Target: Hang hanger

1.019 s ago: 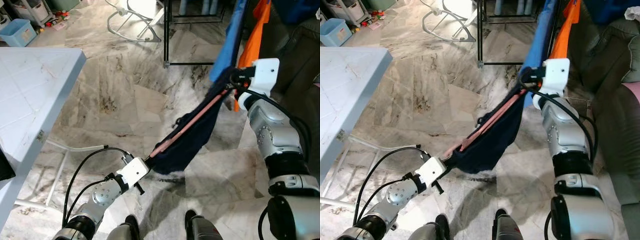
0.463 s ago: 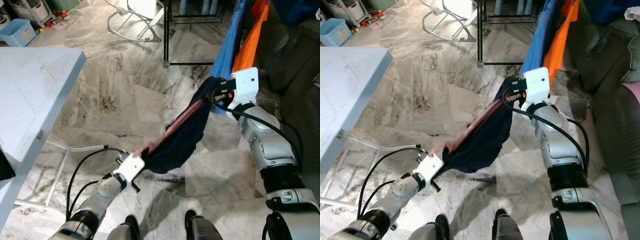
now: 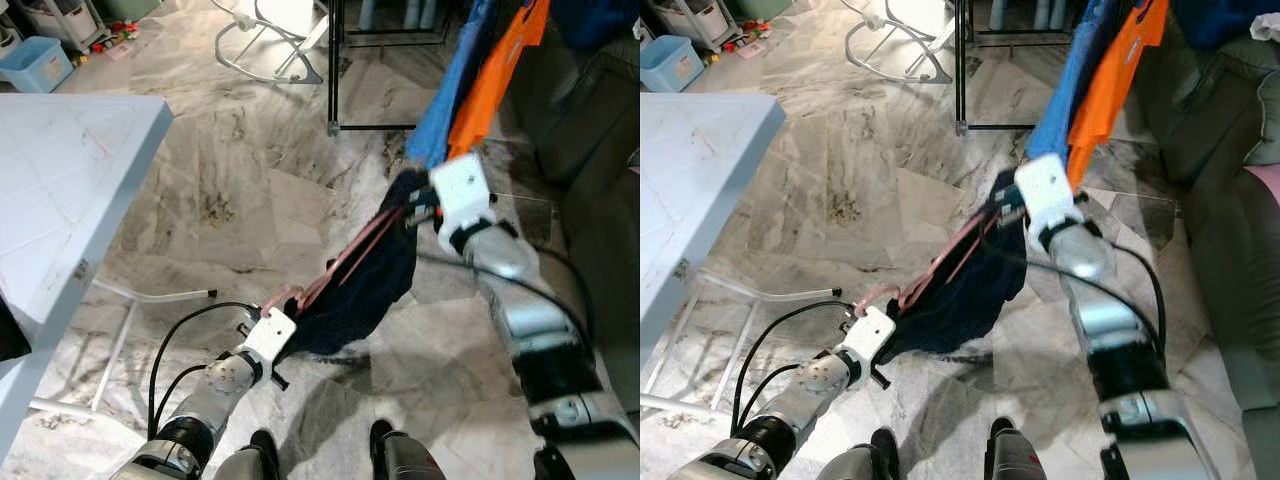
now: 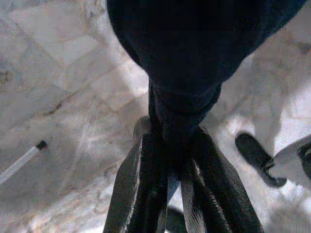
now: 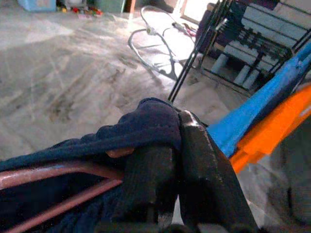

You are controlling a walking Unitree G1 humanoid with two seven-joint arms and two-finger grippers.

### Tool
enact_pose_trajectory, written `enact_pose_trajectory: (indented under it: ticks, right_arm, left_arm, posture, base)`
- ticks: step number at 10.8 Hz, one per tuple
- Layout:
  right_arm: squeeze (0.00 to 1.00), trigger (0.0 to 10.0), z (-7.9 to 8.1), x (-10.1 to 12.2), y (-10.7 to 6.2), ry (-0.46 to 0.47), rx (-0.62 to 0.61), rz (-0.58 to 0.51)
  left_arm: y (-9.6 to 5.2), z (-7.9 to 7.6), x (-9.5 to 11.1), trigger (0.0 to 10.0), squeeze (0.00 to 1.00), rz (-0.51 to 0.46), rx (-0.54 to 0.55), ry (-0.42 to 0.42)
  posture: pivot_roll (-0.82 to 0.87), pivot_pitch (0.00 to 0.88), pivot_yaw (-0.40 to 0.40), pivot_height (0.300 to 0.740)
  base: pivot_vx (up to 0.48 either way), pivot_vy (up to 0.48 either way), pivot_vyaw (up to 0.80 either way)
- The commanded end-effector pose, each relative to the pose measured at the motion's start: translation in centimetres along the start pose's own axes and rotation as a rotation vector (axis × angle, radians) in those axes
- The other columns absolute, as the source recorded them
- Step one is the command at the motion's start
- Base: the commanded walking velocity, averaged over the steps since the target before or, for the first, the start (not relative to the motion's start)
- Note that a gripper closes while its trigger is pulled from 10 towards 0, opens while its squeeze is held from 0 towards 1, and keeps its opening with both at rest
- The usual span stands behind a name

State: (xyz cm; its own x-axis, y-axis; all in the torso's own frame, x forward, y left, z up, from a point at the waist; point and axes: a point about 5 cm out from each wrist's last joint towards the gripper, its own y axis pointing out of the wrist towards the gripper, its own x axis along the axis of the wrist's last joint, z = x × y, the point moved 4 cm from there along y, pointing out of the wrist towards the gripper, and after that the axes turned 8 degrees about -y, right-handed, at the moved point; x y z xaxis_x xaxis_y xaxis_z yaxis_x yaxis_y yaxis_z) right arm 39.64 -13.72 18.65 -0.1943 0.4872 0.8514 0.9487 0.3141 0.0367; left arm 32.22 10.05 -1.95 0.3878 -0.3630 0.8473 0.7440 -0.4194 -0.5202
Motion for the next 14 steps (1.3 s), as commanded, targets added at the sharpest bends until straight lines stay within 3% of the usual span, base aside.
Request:
enact_pose_trajectory:
  ticks: [1,4,5,6,7,9,11,12,14]
  right_arm:
    - [0.00,0.0,2.3,0.2,0.0,-0.017,0.061,-0.016]
    - [0.00,0.0,7.6,2.9,-0.3,0.083,0.225,-0.126]
    - [0.00,0.0,9.2,3.9,-0.8,0.062,0.303,-0.177]
    - [0.00,0.0,8.4,3.2,-0.7,0.035,0.262,-0.150]
    - [0.00,0.0,6.0,1.4,-0.4,0.059,0.144,-0.077]
    - [0.00,0.0,0.7,-3.0,-1.2,0.016,-0.092,0.082]
    - [0.00,0.0,0.1,-3.6,-1.6,-0.003,-0.093,0.082]
    - [0.00,0.0,2.8,-2.3,-1.2,0.080,0.025,0.024]
    - [0.00,0.0,8.3,0.1,-1.7,0.152,0.279,-0.073]
  left_arm:
    - [0.3,-0.4,0.3,0.0,0.00,0.007,-0.002,0.009]
    - [1.1,-2.4,1.6,0.0,0.00,-0.005,-0.066,0.015]
    - [1.3,-2.8,1.9,0.0,0.00,-0.007,-0.084,0.034]
    - [1.3,-2.5,2.4,0.0,0.00,-0.022,-0.068,0.038]
    - [1.2,-1.2,3.2,0.0,0.00,-0.059,-0.004,0.030]
    - [0.4,2.4,4.0,0.0,0.00,-0.122,0.163,0.003]
    - [0.0,3.7,2.9,0.0,0.00,-0.072,0.206,-0.045]
    - [0.3,3.3,3.3,0.0,0.00,-0.082,0.194,-0.068]
    - [1.0,1.9,4.5,0.0,0.00,-0.106,0.153,-0.083]
  posture:
    - [-0.25,0.268,0.092,0.740]
    - [-0.26,0.272,0.122,0.740]
    - [-0.27,0.269,0.124,0.740]
    - [-0.27,0.267,0.124,0.740]
    - [-0.27,0.265,0.123,0.740]
    - [-0.26,0.263,0.118,0.740]
    - [-0.26,0.258,0.115,0.740]
    - [-0.26,0.254,0.114,0.740]
    - [-0.26,0.251,0.112,0.740]
  base:
    - [0.000,0.000,0.00]
    - [0.000,0.000,0.00]
    - [0.000,0.000,0.00]
    - [0.000,0.000,0.00]
    - [0.000,0.000,0.00]
    - [0.000,0.000,0.00]
    - [0.000,0.000,0.00]
    - [0.000,0.000,0.00]
    - [0.000,0.000,0.00]
